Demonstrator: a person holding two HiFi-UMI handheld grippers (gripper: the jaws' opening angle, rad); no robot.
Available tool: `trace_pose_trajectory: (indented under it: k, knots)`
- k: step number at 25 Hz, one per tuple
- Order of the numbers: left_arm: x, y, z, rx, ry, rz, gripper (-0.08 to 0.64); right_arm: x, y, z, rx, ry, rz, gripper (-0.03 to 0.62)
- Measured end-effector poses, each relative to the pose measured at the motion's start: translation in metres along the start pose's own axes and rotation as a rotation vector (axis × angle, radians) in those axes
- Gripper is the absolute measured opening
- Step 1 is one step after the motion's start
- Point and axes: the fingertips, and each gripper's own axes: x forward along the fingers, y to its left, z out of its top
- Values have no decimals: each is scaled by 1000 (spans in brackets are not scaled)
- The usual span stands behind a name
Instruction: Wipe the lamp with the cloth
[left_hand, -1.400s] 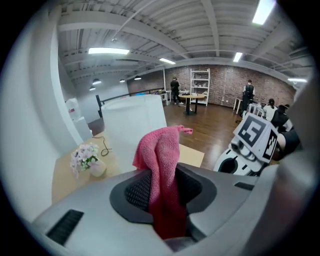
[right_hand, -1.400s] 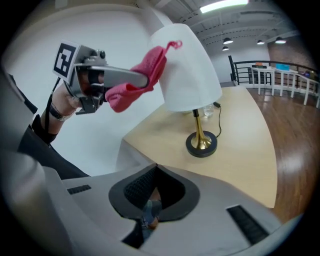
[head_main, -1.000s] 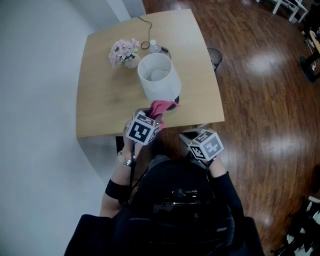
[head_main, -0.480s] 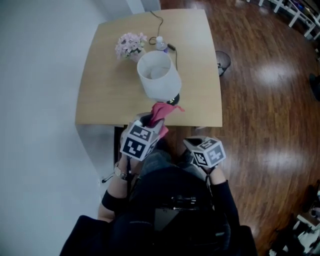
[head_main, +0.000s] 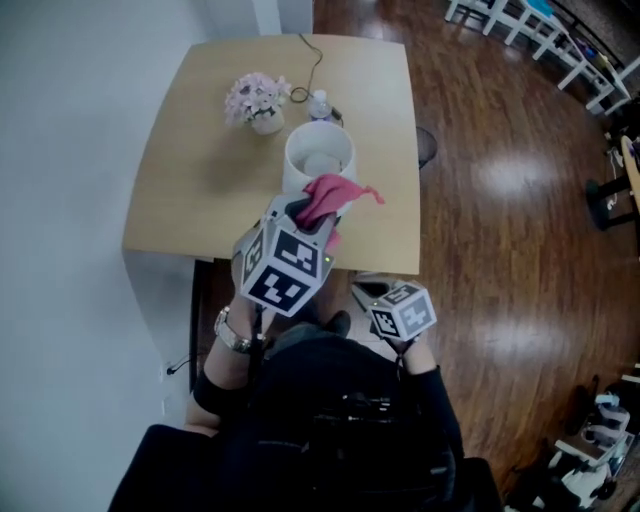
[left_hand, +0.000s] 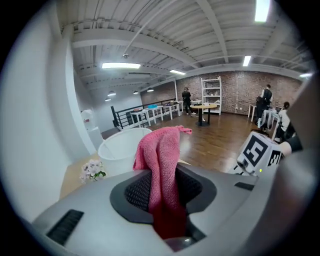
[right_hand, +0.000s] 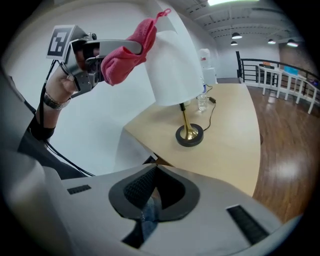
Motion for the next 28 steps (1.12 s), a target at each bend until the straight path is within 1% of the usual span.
trace_pose_trajectory:
  k: [2, 4, 6, 9, 13, 16, 21, 24, 26, 28]
  knots:
    - [10, -10, -16, -16, 19, -39, 115, -4, -6, -3, 5, 13, -26, 3]
    - [20, -16, -31, -37, 36, -62, 115, -6, -12, -3, 12, 12, -43, 4]
    - [31, -20, -48, -51, 63, -73, 115, -3, -16, -5, 21, 8, -41, 3]
    - [51, -24, -77, -79, 118, -74, 115, 5, -23, -12, 19, 20, -10, 4]
    - [68, -29, -108, -155, 183, -34, 115, 1, -41, -8, -47, 35, 34, 3]
    - [76, -37, -127, -247, 232, 10, 115, -14, -56, -6, -99, 45, 64, 3]
    - [85, -39, -133, -368, 257, 101, 115, -31, -89, -4, -142, 59, 134, 3]
    - [91, -40, -135, -414, 265, 140, 115, -33, -103, -4, -179, 71, 178, 3]
    - [98, -47, -142, -437, 293, 148, 115, -35, -110, -1, -208, 76, 204, 3]
    - [106, -61, -155, -485, 330, 140, 115, -37, -117, 1, -239, 87, 222, 3]
